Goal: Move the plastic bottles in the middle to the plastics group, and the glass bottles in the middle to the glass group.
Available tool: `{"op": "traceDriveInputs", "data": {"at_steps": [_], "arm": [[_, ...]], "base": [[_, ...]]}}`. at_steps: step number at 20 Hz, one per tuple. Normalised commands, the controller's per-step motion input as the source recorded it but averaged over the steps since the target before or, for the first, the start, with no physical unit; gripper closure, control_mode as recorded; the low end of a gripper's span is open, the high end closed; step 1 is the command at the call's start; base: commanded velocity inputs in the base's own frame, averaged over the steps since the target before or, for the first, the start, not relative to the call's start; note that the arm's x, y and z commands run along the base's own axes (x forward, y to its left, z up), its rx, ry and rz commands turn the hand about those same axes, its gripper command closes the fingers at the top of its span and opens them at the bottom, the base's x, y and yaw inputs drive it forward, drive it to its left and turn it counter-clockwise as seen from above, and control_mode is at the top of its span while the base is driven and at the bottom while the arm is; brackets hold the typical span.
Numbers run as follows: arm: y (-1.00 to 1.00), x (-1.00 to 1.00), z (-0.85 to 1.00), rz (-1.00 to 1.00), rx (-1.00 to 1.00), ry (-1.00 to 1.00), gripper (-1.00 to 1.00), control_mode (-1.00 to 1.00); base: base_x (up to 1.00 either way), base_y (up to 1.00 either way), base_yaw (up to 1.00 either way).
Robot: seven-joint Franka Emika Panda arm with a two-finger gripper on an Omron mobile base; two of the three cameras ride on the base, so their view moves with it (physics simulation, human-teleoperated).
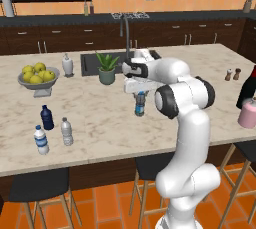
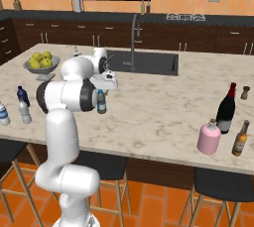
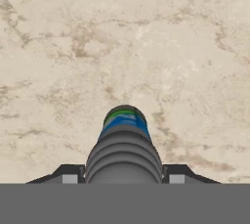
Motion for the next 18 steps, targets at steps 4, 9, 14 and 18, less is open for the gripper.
{"op": "traceDriveInputs", "data": {"at_steps": [4, 9, 14, 18], "arm": [[1.00, 0.00, 0.02, 0.00, 0.00, 0.02, 1.00, -1.00], [1.00, 0.00, 0.01, 0.00, 0.00, 0.02, 1.00, -1.00], [1.00, 0.00, 0.00, 0.00, -0.01, 0.00, 1.00, -1.00], [1.00, 0.01, 0.00, 0.00, 0.00, 0.00, 1.00, -1.00]], "base": [[0.00, 0.00, 0.00], [0.00, 0.00, 0.00], [0.00, 0.00, 0.00], [0.00, 0.00, 0.00]]}}
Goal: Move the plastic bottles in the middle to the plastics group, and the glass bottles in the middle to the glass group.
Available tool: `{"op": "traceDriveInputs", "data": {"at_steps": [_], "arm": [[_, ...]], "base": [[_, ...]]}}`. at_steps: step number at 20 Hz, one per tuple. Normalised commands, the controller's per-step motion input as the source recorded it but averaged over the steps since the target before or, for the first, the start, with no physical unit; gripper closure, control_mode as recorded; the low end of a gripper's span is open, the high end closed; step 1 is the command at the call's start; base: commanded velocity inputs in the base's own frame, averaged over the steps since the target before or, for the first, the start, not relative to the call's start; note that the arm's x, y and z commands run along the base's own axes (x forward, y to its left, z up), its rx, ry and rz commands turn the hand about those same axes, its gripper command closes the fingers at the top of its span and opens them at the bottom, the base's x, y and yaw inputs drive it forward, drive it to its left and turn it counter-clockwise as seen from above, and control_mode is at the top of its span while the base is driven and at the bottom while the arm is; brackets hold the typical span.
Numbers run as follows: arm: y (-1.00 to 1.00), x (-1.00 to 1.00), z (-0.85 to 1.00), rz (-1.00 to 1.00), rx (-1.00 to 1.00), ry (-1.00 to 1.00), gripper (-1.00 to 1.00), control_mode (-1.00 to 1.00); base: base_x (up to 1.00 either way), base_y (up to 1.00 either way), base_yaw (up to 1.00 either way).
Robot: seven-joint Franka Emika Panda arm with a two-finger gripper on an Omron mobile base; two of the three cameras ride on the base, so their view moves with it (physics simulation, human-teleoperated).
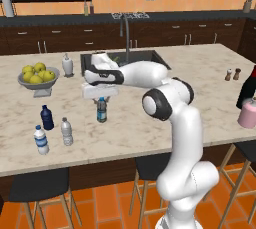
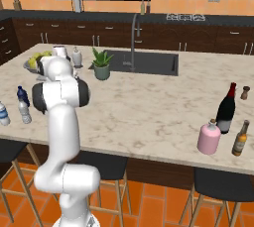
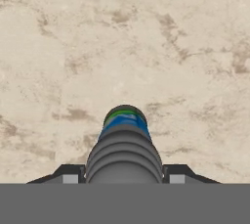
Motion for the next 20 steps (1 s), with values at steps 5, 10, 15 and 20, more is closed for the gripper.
{"op": "traceDriveInputs", "data": {"at_steps": [5, 10, 15, 20], "arm": [[0.96, 0.01, 0.00, 0.00, 0.00, 0.00, 1.00, -1.00], [0.78, 0.00, 0.00, 0.00, 0.00, 0.00, 1.00, -1.00], [0.38, -0.03, -0.05, 0.00, 0.00, 0.00, 1.00, -1.00], [0.38, 0.00, -0.21, 0.00, 0.00, 0.00, 1.00, -1.00]], "base": [[0.00, 0.00, 0.00], [0.00, 0.00, 0.00], [0.00, 0.00, 0.00], [0.00, 0.00, 0.00]]}}
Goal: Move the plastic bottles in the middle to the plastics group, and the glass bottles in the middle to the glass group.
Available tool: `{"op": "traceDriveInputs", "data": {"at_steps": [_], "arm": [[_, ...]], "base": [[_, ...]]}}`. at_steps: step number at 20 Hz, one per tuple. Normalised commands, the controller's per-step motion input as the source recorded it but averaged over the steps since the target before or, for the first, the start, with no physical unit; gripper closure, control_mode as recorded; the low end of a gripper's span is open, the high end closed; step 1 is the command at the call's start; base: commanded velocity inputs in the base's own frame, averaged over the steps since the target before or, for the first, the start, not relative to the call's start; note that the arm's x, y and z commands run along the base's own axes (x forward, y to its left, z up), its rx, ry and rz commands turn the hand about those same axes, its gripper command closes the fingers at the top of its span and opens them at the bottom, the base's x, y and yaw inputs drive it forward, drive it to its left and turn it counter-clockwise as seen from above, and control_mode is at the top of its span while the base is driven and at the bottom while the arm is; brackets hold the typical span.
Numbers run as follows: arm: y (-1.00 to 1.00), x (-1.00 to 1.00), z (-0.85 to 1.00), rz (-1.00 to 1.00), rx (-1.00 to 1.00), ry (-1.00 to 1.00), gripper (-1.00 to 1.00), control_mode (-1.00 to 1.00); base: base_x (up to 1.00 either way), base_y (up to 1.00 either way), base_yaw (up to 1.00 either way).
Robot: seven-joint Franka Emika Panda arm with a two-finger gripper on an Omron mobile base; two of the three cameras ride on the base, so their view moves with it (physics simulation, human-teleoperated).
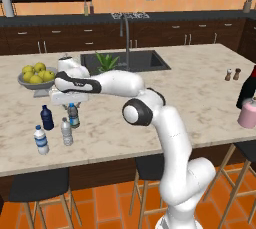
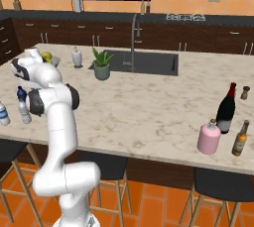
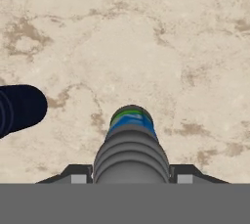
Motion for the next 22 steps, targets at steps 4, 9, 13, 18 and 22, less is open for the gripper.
{"op": "traceDriveInputs", "data": {"at_steps": [4, 9, 13, 18, 22], "arm": [[0.15, 0.00, -0.18, 0.00, 0.00, 0.00, 1.00, -1.00], [0.00, 0.00, -0.06, 0.00, 0.00, 0.00, -1.00, -1.00], [0.00, 0.00, 0.00, 0.00, 0.00, 0.00, -1.00, -1.00], [-0.05, -0.05, 0.07, 0.00, 0.00, 0.00, -1.00, -1.00], [-0.06, -0.20, 0.39, 0.00, 0.01, 0.00, -1.00, -1.00]], "base": [[0.00, 0.00, 0.00], [0.00, 0.00, 0.00], [0.00, 0.00, 0.00], [0.00, 0.00, 0.00], [0.00, 0.00, 0.00]]}}
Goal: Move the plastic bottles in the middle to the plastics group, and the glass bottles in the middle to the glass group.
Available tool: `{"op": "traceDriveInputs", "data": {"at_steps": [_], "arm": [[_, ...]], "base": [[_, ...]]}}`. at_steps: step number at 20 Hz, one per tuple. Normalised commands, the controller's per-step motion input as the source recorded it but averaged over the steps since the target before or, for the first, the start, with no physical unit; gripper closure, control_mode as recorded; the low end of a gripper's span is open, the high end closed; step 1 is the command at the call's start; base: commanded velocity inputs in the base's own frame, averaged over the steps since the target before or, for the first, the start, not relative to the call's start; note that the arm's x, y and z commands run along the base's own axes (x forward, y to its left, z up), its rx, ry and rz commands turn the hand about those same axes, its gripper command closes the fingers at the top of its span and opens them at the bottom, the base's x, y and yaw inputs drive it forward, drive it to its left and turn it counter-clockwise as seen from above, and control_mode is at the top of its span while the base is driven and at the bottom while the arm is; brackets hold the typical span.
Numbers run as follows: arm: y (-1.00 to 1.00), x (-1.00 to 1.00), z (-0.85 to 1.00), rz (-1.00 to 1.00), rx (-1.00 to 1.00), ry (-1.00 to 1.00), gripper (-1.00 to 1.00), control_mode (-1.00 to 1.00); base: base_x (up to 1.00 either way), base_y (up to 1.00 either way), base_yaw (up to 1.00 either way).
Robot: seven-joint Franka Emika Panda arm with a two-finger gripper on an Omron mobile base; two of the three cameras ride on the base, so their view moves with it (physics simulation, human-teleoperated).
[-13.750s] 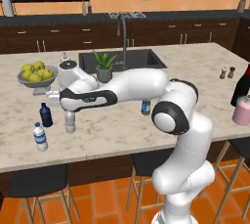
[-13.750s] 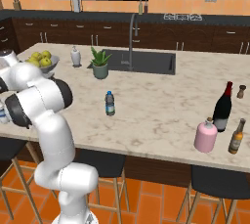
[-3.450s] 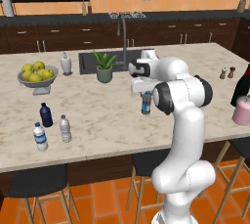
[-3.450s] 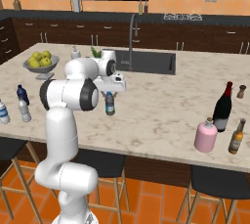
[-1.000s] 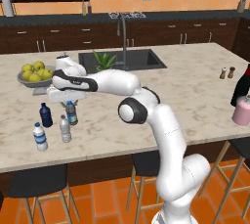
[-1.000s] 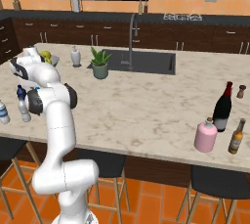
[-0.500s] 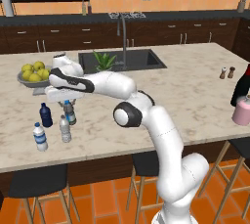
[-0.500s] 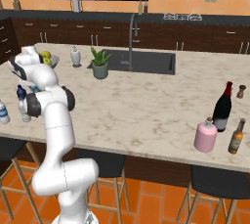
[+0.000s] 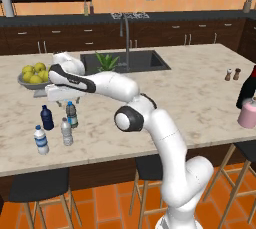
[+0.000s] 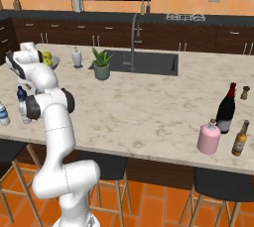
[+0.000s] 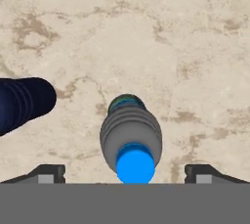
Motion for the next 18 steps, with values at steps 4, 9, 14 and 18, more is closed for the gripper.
{"op": "traceDriveInputs", "data": {"at_steps": [4, 9, 14, 18], "arm": [[-0.28, -0.50, 0.76, 0.00, 0.02, 0.00, -1.00, -1.00], [-0.90, -0.52, 0.54, 0.00, 0.00, 0.00, -1.00, -1.00], [-1.00, -0.75, 0.45, 0.00, 0.00, 0.00, -1.00, -1.00], [-1.00, -0.87, 0.33, 0.00, 0.01, -0.04, -1.00, -1.00]], "base": [[0.00, 0.00, 0.00], [0.00, 0.00, 0.00], [0.00, 0.00, 0.00], [0.00, 0.00, 0.00]]}}
